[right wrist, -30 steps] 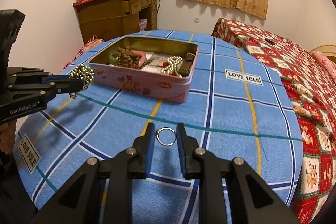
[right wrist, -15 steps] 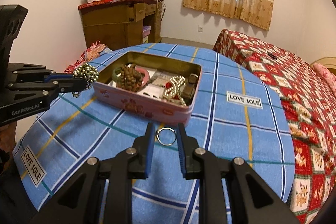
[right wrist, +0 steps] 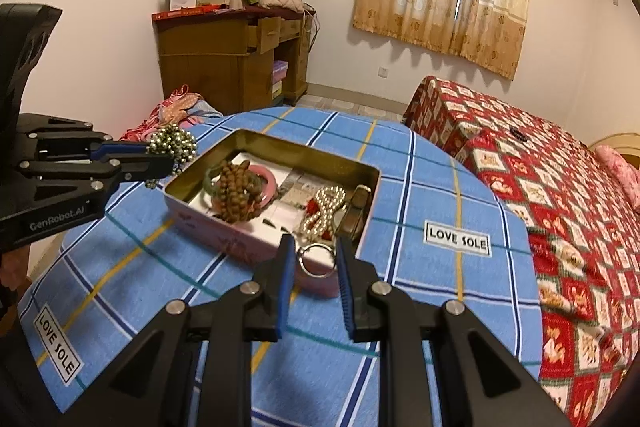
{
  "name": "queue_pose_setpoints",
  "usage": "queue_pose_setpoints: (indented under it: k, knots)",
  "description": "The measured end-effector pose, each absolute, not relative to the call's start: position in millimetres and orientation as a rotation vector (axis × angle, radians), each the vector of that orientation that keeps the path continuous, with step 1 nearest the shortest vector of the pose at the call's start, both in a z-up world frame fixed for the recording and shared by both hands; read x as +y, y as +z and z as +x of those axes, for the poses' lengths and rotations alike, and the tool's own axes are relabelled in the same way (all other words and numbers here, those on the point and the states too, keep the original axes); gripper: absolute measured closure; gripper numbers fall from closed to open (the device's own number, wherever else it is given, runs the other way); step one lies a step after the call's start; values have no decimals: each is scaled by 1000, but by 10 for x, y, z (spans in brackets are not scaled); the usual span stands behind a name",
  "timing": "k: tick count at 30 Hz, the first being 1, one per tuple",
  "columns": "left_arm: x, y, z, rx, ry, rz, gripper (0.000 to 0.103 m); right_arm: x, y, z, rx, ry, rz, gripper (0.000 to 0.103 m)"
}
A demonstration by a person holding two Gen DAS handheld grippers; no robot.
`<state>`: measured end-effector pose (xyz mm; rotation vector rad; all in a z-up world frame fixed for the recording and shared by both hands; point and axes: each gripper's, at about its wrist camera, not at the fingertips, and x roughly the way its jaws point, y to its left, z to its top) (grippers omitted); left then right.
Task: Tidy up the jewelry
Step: 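Carry the ball chain with the left tool into the tin while the right tool carries the ring there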
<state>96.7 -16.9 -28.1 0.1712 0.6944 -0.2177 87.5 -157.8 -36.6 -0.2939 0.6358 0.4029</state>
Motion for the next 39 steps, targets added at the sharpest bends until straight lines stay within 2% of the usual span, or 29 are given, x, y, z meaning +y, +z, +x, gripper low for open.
queue_pose_setpoints:
  k: [39]
  knots:
    - [-235, -281, 1555, 714, -171, 226, 93, -1396, -333, 1517, 646, 382, -318, 80]
